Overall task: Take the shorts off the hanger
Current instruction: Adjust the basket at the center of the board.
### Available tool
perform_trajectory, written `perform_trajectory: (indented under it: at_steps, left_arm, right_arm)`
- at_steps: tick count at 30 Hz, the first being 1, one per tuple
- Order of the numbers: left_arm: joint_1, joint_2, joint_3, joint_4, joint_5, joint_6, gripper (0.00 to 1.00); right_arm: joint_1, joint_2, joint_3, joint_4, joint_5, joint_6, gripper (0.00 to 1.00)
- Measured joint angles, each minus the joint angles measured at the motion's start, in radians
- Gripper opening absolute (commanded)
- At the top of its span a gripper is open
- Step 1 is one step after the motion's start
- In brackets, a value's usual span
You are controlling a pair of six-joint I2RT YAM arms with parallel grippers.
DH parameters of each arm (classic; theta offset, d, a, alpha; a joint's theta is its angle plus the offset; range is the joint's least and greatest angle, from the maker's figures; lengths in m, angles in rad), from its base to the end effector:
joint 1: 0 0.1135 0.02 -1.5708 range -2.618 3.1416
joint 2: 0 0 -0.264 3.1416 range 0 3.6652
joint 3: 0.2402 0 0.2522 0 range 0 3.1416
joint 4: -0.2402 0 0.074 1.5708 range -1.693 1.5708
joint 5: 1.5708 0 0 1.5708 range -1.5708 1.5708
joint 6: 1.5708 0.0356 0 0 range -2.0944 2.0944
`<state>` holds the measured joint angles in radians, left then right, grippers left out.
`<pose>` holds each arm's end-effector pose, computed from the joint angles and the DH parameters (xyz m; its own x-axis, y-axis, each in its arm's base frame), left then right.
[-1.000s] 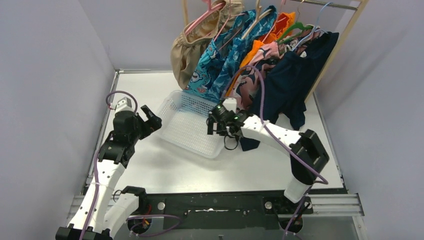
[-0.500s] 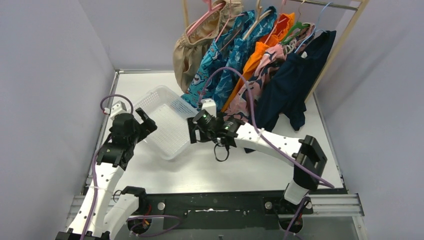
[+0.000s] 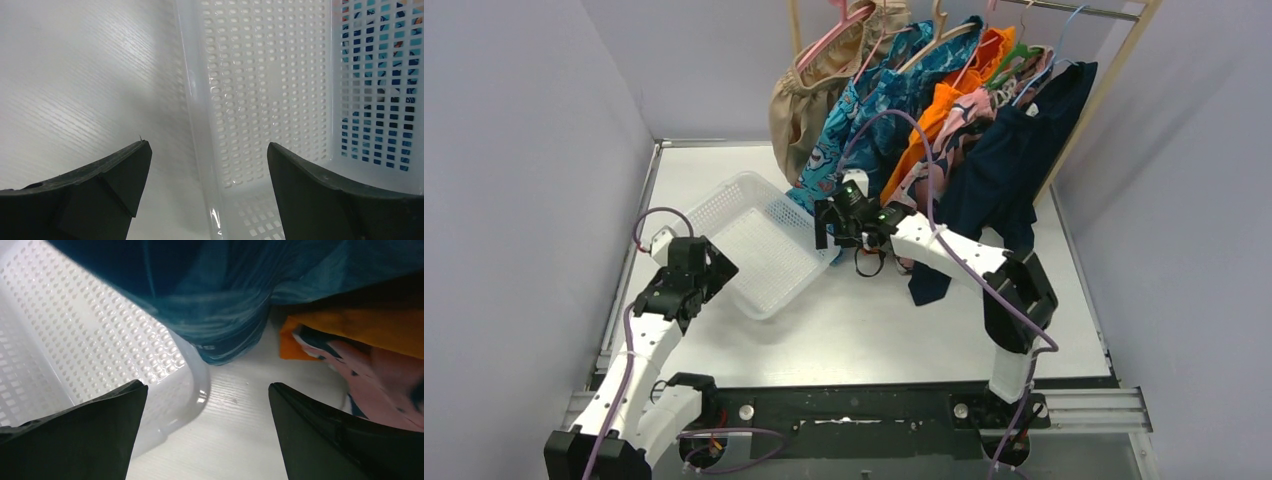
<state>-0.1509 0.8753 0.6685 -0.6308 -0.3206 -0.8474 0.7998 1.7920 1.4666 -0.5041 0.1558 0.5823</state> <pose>0.1747 -0.0152 0.2445 -0.4369 -0.6531 -0.6185 -0.5942 0.7258 -0.3466 0.2847 0.2851 0.2691 -0.7788 -0.0219 -0.6269 -0.2481 0.9287 0.2758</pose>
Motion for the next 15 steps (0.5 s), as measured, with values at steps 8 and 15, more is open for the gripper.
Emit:
perform_trajectory:
  at_steps: [8, 15]
  left_arm:
    - [0.15, 0.099, -0.017, 0.121, 0.105, 0.034, 0.79]
    - [0.281, 0.223, 0.017, 0.204, 0.201, 0.146, 0.8]
  right_arm:
    - [0.055, 0.149, 0.06, 0.03, -0.154, -0.023, 0.98]
    - [0.167, 0.216, 0.187, 0.012, -0.222, -0.067, 0.98]
